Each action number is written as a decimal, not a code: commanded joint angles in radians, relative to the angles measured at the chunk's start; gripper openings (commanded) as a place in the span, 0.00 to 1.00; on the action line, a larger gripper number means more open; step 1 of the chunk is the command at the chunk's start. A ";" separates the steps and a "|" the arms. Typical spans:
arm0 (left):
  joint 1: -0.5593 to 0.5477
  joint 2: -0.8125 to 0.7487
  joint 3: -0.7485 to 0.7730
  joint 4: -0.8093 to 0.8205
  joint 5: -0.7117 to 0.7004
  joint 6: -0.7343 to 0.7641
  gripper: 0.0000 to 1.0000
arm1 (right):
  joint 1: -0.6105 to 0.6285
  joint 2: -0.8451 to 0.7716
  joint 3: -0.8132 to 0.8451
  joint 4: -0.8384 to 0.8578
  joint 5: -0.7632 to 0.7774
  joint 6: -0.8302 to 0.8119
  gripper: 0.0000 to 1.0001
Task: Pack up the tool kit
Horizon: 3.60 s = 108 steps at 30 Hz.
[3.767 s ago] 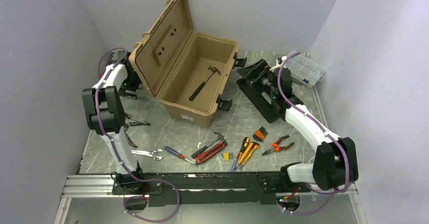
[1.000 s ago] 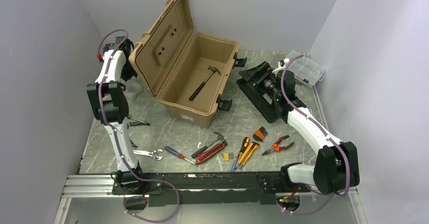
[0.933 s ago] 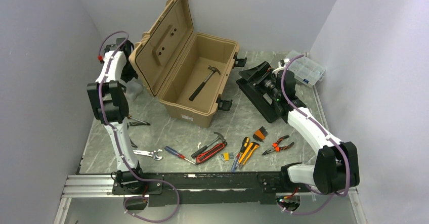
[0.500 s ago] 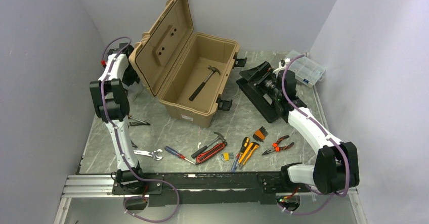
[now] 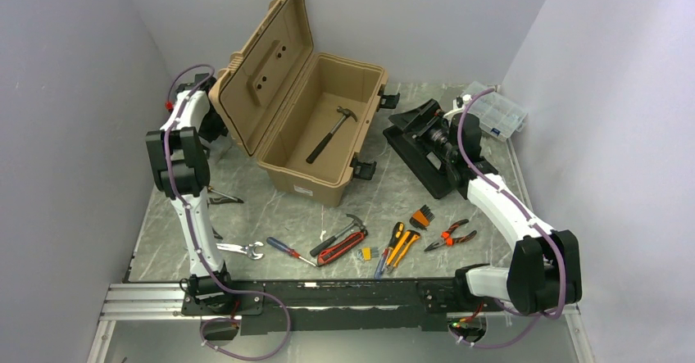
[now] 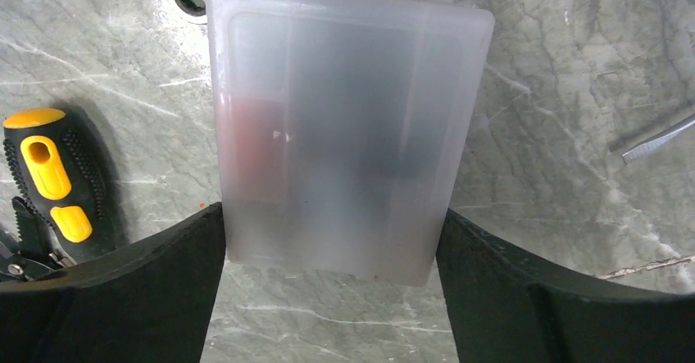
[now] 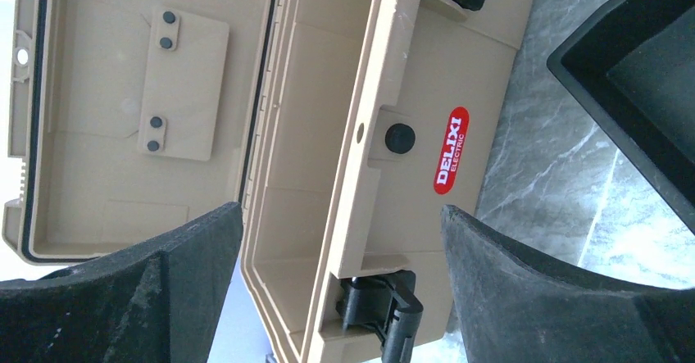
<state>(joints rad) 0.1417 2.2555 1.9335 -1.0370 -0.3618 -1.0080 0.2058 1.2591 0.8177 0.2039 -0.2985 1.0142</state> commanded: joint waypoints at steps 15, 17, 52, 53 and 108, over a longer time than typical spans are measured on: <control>0.005 -0.257 -0.257 0.083 0.029 -0.090 0.38 | -0.012 -0.045 0.009 0.025 -0.022 -0.004 0.92; 0.005 -0.304 -0.267 0.075 0.014 -0.080 0.34 | -0.012 -0.049 0.010 0.019 -0.020 -0.008 0.92; -0.020 -0.488 -0.495 0.166 0.167 -0.250 0.99 | -0.013 -0.101 0.010 0.009 -0.040 -0.010 0.93; -0.019 -0.481 -0.505 0.184 0.172 -0.267 0.99 | -0.013 -0.097 0.012 0.007 -0.042 -0.014 0.93; 0.031 -0.751 -0.448 -0.015 0.014 -0.213 0.00 | -0.052 -0.176 0.006 -0.071 -0.061 -0.038 0.93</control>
<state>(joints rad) 0.1703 1.6428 1.4105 -0.9749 -0.2806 -1.3441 0.1577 1.1309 0.8009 0.1493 -0.3729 0.9985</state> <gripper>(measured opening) 0.866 0.930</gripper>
